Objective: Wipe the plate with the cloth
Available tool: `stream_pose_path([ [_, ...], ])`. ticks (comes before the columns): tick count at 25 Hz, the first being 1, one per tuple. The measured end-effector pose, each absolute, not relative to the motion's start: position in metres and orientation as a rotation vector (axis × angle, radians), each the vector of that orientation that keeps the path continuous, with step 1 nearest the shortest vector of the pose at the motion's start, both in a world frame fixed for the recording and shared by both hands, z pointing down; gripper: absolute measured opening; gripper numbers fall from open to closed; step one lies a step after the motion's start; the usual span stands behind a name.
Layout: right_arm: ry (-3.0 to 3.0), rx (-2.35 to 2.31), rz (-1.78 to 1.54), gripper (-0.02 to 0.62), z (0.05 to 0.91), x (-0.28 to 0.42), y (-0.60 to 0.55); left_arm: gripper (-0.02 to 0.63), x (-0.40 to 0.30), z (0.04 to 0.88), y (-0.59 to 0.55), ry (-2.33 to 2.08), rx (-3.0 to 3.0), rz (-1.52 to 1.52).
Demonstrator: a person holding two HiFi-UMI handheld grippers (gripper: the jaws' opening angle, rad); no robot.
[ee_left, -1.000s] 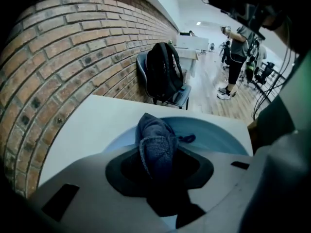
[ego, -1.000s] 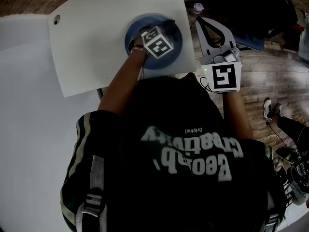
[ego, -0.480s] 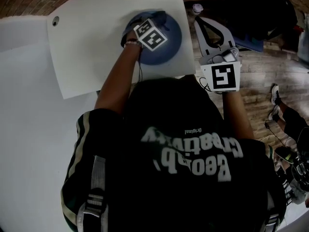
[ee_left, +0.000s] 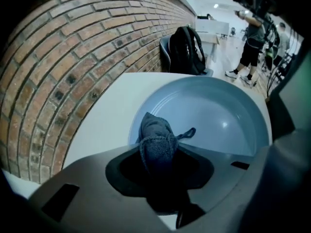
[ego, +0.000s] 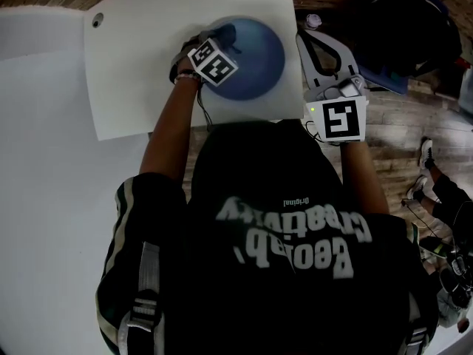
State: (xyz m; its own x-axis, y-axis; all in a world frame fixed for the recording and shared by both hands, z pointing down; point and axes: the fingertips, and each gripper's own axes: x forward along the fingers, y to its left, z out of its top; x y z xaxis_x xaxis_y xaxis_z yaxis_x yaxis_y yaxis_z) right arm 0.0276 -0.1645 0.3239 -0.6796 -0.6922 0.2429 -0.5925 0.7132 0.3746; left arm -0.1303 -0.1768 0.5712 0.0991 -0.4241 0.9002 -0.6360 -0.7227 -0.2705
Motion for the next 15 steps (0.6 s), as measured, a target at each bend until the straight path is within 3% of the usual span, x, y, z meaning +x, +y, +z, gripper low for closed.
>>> stream_pose_path([
  [15, -2.596, 0.92, -0.404, -0.006, 0.322, 0.011, -0.147, 0.133, -0.14, 0.573, -0.081, -0.996, 2.156, 1.709],
])
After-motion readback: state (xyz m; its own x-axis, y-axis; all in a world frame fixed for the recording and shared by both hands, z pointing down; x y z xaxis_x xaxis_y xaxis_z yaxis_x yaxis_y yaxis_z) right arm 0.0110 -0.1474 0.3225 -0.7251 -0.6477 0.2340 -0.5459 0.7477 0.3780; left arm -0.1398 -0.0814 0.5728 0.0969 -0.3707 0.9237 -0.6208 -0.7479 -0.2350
